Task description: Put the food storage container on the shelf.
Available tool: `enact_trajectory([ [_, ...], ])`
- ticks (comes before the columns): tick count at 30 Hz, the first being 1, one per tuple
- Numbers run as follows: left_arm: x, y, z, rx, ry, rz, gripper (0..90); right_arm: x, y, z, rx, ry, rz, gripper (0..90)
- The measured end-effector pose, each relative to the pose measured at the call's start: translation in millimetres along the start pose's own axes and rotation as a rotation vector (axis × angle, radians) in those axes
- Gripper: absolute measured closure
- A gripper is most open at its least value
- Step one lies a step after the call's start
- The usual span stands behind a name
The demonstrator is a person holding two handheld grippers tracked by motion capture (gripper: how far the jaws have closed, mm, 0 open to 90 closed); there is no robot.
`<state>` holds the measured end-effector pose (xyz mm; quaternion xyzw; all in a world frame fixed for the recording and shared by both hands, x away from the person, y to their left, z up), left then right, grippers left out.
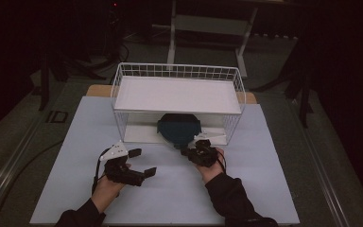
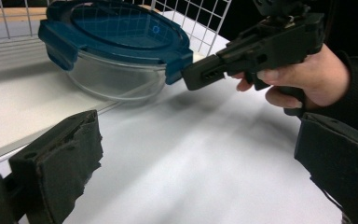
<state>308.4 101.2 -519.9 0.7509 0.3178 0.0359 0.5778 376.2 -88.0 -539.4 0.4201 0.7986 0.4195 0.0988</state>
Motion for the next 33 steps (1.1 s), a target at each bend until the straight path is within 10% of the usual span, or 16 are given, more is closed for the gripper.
enact_trajectory([
  [25, -1.3, 0.5, -0.5, -0.002, 0.000, 0.014, 0.9, -7.2, 25.2, 24.1, -0.026, -0.033, -0.001, 88.8],
  [33, -6.9, 4.7, -3.7, -0.018, -0.014, 0.038, 0.9, 6.8, 19.2, 8.8, -0.070, 0.045, -0.041, 50.7],
])
Point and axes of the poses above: each handheld gripper's, and its own axes: z roughly forward along the jaws, y roughly out of its top, x roughly to its left, the point moved 7 cm from there along z, roughly forward along the jaws, and after that the axes turned 6 degrees about -y, right-handed, at the moved point
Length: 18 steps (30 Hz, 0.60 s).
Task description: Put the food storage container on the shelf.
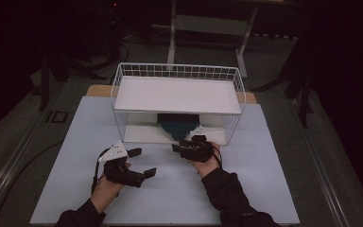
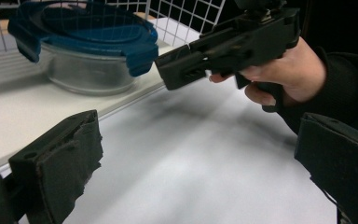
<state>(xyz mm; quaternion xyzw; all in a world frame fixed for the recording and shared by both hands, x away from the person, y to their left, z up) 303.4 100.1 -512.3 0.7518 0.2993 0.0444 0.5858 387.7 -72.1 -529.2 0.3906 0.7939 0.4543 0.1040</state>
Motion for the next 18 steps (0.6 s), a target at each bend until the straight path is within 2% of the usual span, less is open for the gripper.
enact_trajectory([
  [4, -0.9, 1.5, -1.6, 0.000, -0.001, 0.006, 0.9, 5.7, 1.0, -11.9, -0.041, 0.031, -0.009, 28.1],
  [7, -2.5, 2.6, -2.1, -0.002, -0.004, 0.012, 0.9, 8.2, 1.0, -19.1, -0.067, 0.047, -0.015, 20.5],
  [8, -3.0, 3.0, -2.2, 0.000, -0.007, 0.017, 0.9, 8.3, 0.3, -21.1, -0.067, 0.048, -0.019, 19.6],
  [10, -4.9, 3.5, -2.3, 0.000, -0.013, 0.022, 0.9, 8.1, -1.0, -25.7, -0.071, 0.068, 0.002, 18.8],
  [15, -8.7, 3.7, -2.0, 0.006, -0.025, 0.035, 0.9, 2.9, -8.2, -34.0, -0.066, 0.040, -0.012, 16.7],
  [18, -10.3, 3.4, -2.4, 0.006, -0.033, 0.036, 0.9, 0.6, -12.2, -38.6, -0.064, 0.039, -0.010, 16.7],
])
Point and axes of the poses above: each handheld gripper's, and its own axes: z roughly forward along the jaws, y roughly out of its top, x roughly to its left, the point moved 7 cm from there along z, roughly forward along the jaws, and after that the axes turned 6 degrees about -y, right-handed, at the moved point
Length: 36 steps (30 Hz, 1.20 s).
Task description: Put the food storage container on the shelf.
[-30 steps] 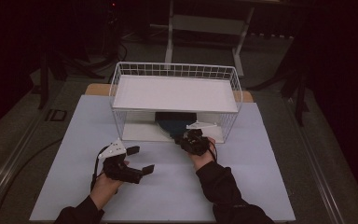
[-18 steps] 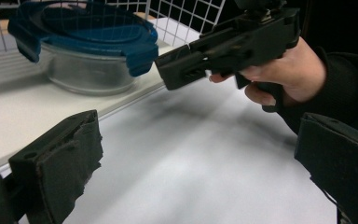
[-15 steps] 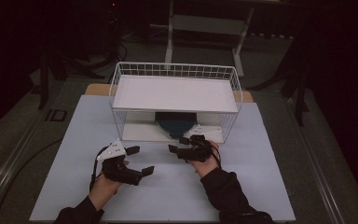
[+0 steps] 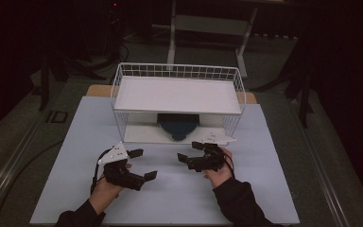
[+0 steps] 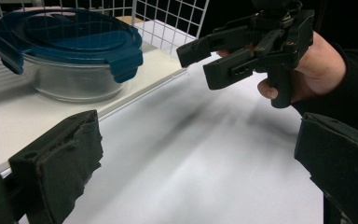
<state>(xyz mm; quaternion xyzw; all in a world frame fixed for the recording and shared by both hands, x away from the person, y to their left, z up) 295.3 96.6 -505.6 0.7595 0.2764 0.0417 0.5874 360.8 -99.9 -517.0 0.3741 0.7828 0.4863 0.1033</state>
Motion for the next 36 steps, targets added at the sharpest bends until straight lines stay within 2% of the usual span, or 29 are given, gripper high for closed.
enact_trajectory([
  [5, -1.0, -0.8, -1.6, 0.006, -0.001, 0.002, 0.9, -2.9, -5.5, -9.0, 0.001, -0.011, -0.010, 16.7],
  [21, -4.3, -5.2, -13.8, 0.009, 0.010, 0.003, 0.9, -8.9, -24.7, -54.1, -0.032, -0.054, -0.026, 16.6],
  [23, -4.7, -7.0, -15.4, 0.013, 0.011, 0.001, 0.9, -11.8, -31.7, -63.9, -0.032, -0.059, -0.010, 16.7],
  [30, -6.0, -8.9, -15.7, 0.018, 0.009, 0.008, 0.9, -20.7, -45.1, -81.3, -0.034, -0.087, 0.018, 16.9],
  [34, -8.1, -10.7, -14.0, 0.024, 0.000, 0.020, 0.9, -24.6, -51.4, -89.0, -0.036, -0.104, 0.019, 16.9],
  [36, -7.8, -11.0, -13.1, 0.023, -0.004, 0.018, 0.9, -27.4, -54.9, -91.0, -0.036, -0.125, 0.003, 17.0],
])
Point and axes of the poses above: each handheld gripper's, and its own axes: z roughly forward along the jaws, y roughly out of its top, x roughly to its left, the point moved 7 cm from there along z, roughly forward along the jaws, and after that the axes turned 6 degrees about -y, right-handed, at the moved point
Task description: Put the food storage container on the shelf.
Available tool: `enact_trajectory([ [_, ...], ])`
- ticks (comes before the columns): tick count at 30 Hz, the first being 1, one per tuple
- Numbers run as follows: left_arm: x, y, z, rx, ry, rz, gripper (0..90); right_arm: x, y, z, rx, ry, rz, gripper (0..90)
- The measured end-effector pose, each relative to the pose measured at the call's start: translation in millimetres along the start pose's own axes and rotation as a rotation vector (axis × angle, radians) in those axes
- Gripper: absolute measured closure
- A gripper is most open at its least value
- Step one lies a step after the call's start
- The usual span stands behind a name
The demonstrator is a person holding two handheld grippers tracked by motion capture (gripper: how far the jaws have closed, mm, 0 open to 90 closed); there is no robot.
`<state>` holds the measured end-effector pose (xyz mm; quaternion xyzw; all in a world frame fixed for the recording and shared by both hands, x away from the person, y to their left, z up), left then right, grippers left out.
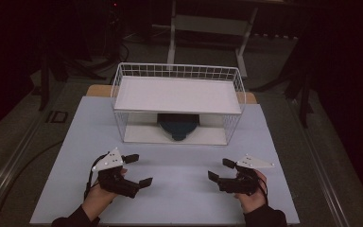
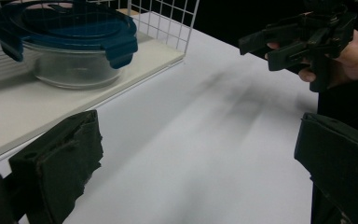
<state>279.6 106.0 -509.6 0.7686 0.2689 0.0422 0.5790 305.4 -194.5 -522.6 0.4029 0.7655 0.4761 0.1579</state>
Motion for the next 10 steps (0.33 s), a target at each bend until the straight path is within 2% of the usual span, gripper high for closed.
enact_trajectory([
  [5, -0.2, -2.3, 2.8, 0.007, -0.007, -0.001, 0.9, -5.6, -7.5, 2.1, 0.021, -0.014, -0.006, 17.0],
  [10, -3.9, -1.2, 4.9, 0.005, -0.014, 0.019, 0.9, -8.1, -6.5, 2.0, 0.010, -0.015, -0.002, 17.0],
])
Point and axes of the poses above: each handheld gripper's, and its own axes: z roughly forward along the jaws, y roughly out of its top, x roughly to its left, the point moved 7 cm from there along z, roughly forward along the jaws, and after that the axes turned 6 degrees about -y, right-handed, at the moved point
